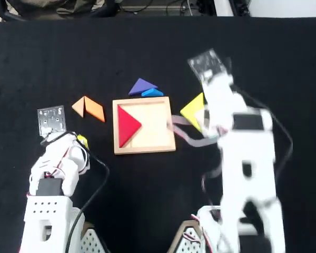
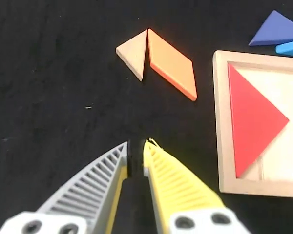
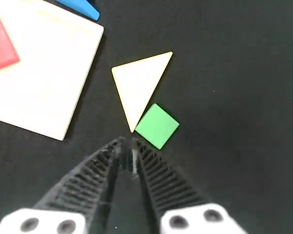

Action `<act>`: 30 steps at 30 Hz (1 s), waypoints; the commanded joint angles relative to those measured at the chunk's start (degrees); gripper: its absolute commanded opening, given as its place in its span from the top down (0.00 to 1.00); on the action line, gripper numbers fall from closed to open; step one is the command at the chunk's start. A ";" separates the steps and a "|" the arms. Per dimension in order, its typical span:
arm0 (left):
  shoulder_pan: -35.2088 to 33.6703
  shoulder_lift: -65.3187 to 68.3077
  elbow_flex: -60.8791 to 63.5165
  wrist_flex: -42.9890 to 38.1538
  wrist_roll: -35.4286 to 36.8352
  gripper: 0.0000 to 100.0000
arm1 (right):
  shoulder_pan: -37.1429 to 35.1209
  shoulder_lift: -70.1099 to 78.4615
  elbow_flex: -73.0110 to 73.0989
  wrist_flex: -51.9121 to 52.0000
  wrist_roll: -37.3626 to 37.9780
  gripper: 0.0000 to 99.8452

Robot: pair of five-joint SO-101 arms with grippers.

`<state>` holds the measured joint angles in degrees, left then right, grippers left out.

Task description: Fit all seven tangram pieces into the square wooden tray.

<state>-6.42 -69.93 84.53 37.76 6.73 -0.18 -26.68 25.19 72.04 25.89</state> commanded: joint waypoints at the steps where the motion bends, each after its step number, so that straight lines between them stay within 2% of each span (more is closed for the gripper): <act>1: 0.84 0.44 0.57 -4.40 0.62 0.93 | 0.09 17.27 -15.34 1.49 -0.70 0.99; 9: 1.01 0.09 1.45 -4.57 0.62 0.93 | 4.57 48.04 -34.77 0.62 -0.62 0.99; 15: 0.92 0.09 1.45 -4.57 0.62 0.93 | 7.91 61.67 -44.00 2.90 -0.62 0.99; 21: 1.01 0.09 1.45 -4.57 0.53 0.93 | 6.95 66.15 -44.44 4.13 -0.18 0.99; 26: 1.01 0.09 1.45 -4.66 0.44 0.93 | 5.71 65.89 -44.35 10.20 0.09 0.99; 30: 1.01 0.09 1.45 -4.66 0.35 0.93 | 2.20 65.71 -44.97 15.65 4.31 0.99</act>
<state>-6.15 -69.49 86.55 34.24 6.73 5.54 39.52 -17.63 83.82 27.56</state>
